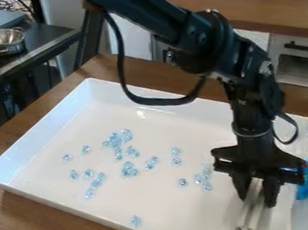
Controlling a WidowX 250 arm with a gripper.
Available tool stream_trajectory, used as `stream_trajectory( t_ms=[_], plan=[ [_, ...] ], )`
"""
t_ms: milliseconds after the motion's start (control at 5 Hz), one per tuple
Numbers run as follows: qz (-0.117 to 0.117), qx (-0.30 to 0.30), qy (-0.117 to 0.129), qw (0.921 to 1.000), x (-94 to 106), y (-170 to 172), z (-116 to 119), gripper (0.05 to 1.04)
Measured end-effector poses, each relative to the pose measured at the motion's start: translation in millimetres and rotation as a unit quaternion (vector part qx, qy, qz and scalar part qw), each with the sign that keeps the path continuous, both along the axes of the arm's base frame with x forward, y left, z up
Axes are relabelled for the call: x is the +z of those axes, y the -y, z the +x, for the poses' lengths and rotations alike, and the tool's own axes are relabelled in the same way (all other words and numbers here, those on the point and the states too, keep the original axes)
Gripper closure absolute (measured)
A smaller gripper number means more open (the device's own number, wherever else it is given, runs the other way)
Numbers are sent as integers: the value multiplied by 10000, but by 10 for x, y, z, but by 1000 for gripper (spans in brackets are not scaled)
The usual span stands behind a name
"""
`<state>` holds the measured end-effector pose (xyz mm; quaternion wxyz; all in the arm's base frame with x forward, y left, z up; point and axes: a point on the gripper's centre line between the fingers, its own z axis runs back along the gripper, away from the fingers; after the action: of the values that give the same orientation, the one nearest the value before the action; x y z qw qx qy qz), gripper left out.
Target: Sweep into pile
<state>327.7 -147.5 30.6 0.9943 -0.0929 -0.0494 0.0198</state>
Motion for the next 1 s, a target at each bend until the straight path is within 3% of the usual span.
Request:
stream_trajectory(
  t_ms=[200,600,1000],
  plan=[
    [-9,170,-52,9998,-24,-175,-24,692],
    [278,556,-136,9980,-53,-696,-196,692],
    [538,868,3,9948,-65,-1355,-300,692]
  ],
)
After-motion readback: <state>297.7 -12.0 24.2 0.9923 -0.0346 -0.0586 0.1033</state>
